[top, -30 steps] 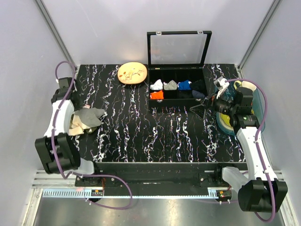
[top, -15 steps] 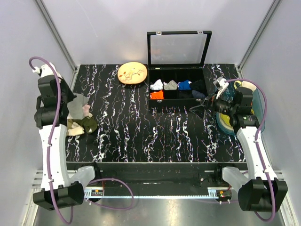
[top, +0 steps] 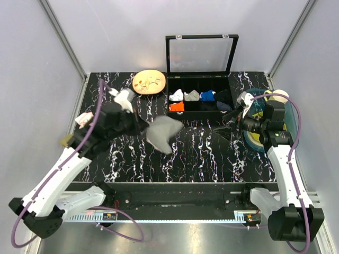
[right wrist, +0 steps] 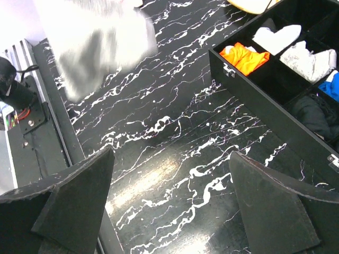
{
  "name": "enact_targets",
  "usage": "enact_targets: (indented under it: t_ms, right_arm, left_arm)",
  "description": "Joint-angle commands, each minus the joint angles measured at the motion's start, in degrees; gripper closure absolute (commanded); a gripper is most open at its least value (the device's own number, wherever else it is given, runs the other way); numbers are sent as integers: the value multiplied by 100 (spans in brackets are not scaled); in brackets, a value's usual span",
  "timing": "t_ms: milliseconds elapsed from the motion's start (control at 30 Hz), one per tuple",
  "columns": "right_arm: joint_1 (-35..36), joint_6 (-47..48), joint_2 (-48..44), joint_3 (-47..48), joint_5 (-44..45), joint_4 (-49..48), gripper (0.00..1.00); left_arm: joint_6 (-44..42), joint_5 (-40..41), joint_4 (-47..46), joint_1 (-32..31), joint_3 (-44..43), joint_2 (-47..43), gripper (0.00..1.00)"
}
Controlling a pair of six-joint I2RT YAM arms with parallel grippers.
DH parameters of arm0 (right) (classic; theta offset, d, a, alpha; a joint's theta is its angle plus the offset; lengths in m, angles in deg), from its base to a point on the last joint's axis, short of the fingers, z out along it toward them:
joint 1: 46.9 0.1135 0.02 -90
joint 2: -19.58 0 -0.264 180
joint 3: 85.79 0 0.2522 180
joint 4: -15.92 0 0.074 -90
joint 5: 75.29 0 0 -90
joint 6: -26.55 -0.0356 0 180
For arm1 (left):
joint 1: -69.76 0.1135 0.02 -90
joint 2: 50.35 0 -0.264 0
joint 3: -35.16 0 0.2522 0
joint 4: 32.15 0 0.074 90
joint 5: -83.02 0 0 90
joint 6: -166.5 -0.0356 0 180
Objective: Roll the underwear
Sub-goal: Place the underwear at the center of the board.
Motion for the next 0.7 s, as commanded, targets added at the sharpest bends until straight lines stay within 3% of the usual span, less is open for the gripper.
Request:
enact_targets:
  t_ms: [0, 167, 300, 333, 367, 400, 533, 667]
  right_arm:
    - [-11, 911, -191, 65, -354, 465, 0]
    - [-11, 1588, -7, 109, -521, 1027, 0]
    - [-3, 2738, 151, 65, -907, 1756, 0]
    - [23, 3498, 213, 48, -1099, 2236, 1]
    - [50, 3897, 248, 30, -1171, 2485, 2]
    - [102, 4214, 266, -22, -1197, 2670, 2]
    - [848, 4499, 301, -198, -490, 2533, 3]
    - [2095, 4524, 485, -313, 488, 2154, 5]
  left_arm:
    - [1370, -340, -1296, -1077, 856, -56, 100]
    - [1592, -726, -2861, -1395, 1850, 936, 100]
    - [823, -832, -3033, -1377, 1536, 2157, 100]
    - [505, -876, -2954, -1377, 1361, 2316, 97]
    - [215, -659, -2710, -1377, 1080, 2379, 89]
    - [-266, -544, -2638, -1377, 973, 2284, 66]
    - [-1543, 89, -2181, -1369, 630, 1476, 31]
    - [-2196, 685, -2004, -1368, 1234, 509, 23]
